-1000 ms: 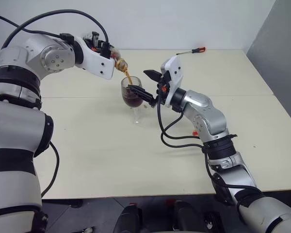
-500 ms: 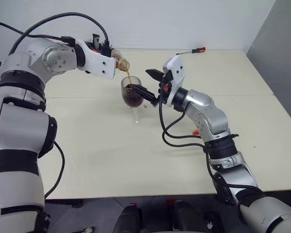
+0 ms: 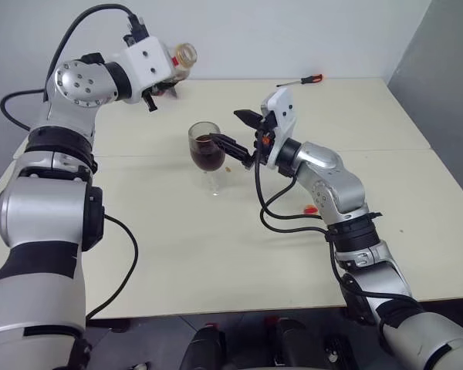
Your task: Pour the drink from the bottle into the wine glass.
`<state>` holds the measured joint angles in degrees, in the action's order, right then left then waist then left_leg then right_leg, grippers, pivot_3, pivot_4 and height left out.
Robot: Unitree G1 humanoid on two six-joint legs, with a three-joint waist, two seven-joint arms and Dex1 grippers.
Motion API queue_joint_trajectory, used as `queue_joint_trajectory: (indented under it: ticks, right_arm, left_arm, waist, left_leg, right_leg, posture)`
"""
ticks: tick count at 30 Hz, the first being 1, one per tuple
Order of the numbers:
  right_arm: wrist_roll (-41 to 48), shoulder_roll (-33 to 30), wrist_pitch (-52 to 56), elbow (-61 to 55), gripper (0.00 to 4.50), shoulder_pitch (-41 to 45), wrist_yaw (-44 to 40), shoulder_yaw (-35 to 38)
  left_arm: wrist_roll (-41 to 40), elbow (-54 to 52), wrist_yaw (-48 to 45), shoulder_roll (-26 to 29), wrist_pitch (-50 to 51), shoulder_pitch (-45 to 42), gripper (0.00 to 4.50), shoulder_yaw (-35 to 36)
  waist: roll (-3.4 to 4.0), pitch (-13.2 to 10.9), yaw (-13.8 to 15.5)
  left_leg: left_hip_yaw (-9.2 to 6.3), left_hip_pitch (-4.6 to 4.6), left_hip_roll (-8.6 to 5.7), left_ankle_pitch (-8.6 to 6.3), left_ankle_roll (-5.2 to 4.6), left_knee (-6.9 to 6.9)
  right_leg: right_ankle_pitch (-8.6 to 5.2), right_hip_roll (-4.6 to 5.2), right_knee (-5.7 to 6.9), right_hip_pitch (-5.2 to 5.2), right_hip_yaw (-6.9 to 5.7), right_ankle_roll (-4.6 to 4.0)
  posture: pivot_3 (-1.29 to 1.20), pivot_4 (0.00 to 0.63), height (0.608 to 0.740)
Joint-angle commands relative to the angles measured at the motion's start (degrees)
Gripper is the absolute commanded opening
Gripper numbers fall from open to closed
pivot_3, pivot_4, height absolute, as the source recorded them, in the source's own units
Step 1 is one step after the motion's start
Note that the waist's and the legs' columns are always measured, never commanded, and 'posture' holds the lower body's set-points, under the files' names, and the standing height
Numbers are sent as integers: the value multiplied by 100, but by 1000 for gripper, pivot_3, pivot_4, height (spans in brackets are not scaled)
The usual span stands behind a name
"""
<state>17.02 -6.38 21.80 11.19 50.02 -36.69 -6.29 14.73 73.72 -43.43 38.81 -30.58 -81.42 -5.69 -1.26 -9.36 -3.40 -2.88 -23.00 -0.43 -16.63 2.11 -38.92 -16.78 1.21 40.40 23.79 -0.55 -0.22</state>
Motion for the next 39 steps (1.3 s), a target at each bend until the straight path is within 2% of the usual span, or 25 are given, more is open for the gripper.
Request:
queue_joint_trajectory:
  ticks: [1, 6, 14, 18, 22, 28, 34, 35, 39]
  right_arm:
    - [142, -201, 91, -671, 4500, -246, -238, 0]
    - [82, -803, 68, -1448, 4500, -974, -749, -230]
    - [1051, -1611, 454, -3240, 4500, -2409, -1493, -58]
    - [797, -2046, 66, -3482, 4500, -3073, -1783, -322]
    - [644, -1970, -174, -3383, 4500, -3367, -1642, -451]
    - [624, -1746, -136, -3461, 4500, -3368, -1320, -466]
    - [632, -1705, -98, -3411, 4500, -3213, -1170, -419]
    - [639, -1694, -90, -3387, 4500, -3183, -1142, -407]
    - [626, -1672, -121, -3261, 4500, -3086, -1119, -444]
  left_arm:
    - [-700, -457, 142, 43, 549, 253, 990, 625]
    - [-1305, -1228, 535, -33, 1192, 1173, 990, 1202]
    - [-2252, -2951, 1909, -408, 2510, 3103, 990, 2275]
    - [-2521, -3785, 2245, -754, 2784, 3959, 990, 2480]
    - [-2741, -4104, 2379, -1104, 2804, 4473, 990, 2570]
    - [-2851, -4491, 2525, -1585, 2685, 5005, 990, 2548]
    - [-2866, -4538, 2675, -1712, 2674, 5298, 990, 2566]
    - [-2876, -4540, 2683, -1704, 2683, 5320, 1684, 2570]
    - [-2809, -4515, 2700, -1651, 2723, 5350, 2877, 2493]
  waist:
    - [0, 0, 1]
    - [-3, 2, 4]
    - [-6, 6, 33]
    - [-15, 12, 92]
    - [-17, 14, 166]
    - [-28, 20, 177]
    - [-30, 22, 178]
    - [-30, 22, 176]
    - [-30, 23, 174]
  left_leg:
    - [0, -1, 0, 0, 0, 0]
    - [-4, -3, -1, 0, 0, -4]
    - [-12, -3, 1, -1, -1, -4]
    - [-17, 2, 1, -1, -1, -4]
    - [-15, 12, 0, -2, -2, -6]
    - [-18, 12, -1, -1, -1, -9]
    - [-18, 16, -1, -2, -2, -8]
    - [-18, 17, -1, -2, -2, -7]
    - [-18, 20, 0, -2, -2, -5]
  right_leg:
    - [0, 0, 1, 2, 1, 0]
    - [0, 6, 5, 3, 11, 1]
    - [0, 6, 7, 1, 11, 1]
    - [-1, 6, 2, -13, 7, 1]
    - [0, 6, -7, -27, 8, 0]
    - [0, 6, -10, -34, 5, 0]
    - [0, 6, -15, -39, 5, 0]
    - [0, 6, -15, -39, 5, 0]
    - [0, 5, -15, -41, 4, 0]
  posture:
    - [0, 150, 740]
    - [0, 150, 740]
    - [0, 150, 740]
    - [0, 150, 740]
    - [0, 150, 740]
    - [0, 150, 740]
    - [0, 150, 740]
    - [0, 150, 740]
    - [0, 150, 740]
